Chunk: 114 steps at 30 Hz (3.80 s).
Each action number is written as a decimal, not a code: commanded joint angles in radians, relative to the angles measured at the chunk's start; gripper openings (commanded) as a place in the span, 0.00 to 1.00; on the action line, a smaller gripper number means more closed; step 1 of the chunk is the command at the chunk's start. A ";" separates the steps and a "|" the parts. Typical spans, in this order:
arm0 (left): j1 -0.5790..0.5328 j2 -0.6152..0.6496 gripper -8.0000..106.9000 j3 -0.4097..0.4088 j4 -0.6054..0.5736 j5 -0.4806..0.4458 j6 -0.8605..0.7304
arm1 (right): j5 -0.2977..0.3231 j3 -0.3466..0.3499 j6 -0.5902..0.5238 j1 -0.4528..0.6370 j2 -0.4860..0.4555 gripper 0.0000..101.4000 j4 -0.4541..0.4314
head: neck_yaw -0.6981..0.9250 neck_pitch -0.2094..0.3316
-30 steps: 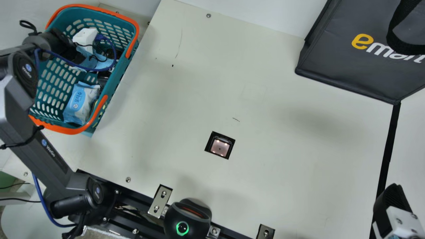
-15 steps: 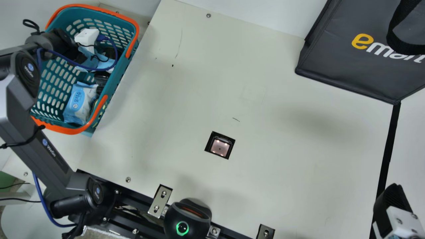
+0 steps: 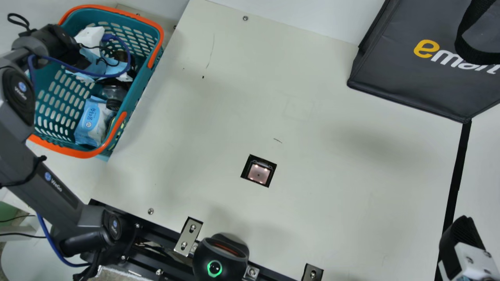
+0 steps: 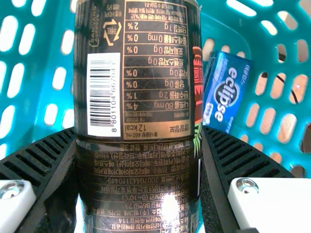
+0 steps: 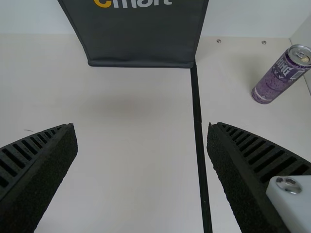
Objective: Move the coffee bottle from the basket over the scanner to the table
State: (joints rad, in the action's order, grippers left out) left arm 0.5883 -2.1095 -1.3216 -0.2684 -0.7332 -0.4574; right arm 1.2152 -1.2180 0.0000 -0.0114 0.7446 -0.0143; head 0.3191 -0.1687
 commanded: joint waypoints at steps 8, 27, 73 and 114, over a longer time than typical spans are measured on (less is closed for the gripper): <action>-0.004 0.168 0.00 0.024 0.086 -0.064 0.044 | 0.000 0.000 0.000 0.000 0.000 0.94 0.000 | 0.002 0.030; -0.110 0.493 0.00 -0.053 0.105 -0.218 -0.051 | 0.001 0.000 0.000 0.000 0.000 0.94 0.000 | 0.002 0.030; -0.720 0.314 0.00 0.008 0.169 -0.133 0.419 | 0.000 0.000 0.000 0.000 0.000 0.94 0.000 | 0.002 0.030; -0.708 0.260 0.85 0.072 0.107 -0.034 0.385 | 0.001 0.000 0.000 0.000 0.000 0.94 0.000 | 0.002 0.030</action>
State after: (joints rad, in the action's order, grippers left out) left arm -0.1205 -1.8514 -1.2529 -0.1607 -0.7660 -0.0706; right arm 1.2165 -1.2180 0.0000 -0.0114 0.7446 -0.0143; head 0.3191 -0.1672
